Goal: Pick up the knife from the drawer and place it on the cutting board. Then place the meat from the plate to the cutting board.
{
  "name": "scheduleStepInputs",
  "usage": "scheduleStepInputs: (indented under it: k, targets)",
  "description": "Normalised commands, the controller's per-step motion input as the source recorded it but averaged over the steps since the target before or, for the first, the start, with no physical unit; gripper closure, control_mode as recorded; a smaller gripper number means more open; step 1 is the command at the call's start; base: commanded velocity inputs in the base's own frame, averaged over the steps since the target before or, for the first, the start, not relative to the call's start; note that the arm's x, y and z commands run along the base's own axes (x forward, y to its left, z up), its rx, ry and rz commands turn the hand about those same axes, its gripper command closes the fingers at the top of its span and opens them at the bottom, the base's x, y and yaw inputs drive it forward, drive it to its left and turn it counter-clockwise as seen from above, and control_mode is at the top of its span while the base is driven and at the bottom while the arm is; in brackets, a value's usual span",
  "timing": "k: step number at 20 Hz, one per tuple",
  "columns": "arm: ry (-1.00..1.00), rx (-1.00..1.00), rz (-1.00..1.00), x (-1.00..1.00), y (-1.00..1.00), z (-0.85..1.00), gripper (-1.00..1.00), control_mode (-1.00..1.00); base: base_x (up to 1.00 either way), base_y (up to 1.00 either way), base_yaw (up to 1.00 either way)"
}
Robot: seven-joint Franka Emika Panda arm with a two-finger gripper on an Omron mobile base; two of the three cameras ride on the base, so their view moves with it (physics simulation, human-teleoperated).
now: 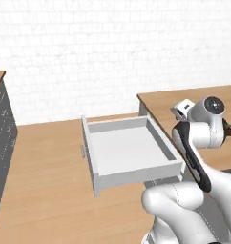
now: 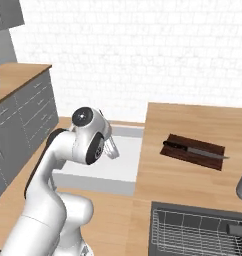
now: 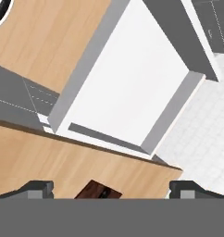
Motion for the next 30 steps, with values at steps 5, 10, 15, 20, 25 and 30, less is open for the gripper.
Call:
scheduleStepInputs:
  k: [5,10,15,20,25,30]
  targets:
    - [0.00,0.00,0.00,0.00,0.00,0.00,-1.00,1.00,-0.41,0.10,0.90]
    - [0.00,0.00,0.00,0.00,0.00,0.00,-1.00,1.00,-0.21,0.02,0.98]
    - [0.00,0.00,0.00,0.00,0.00,0.00,-1.00,1.00,-0.19,0.04,0.98]
    - [0.00,0.00,0.00,0.00,0.00,0.00,-1.00,1.00,-0.13,0.00,1.00]
    - [0.00,0.00,0.00,0.00,0.00,0.00,-1.00,1.00,-0.06,0.00,1.00]
    - [0.00,0.00,0.00,0.00,0.00,0.00,-1.00,1.00,0.00,0.00,1.00]
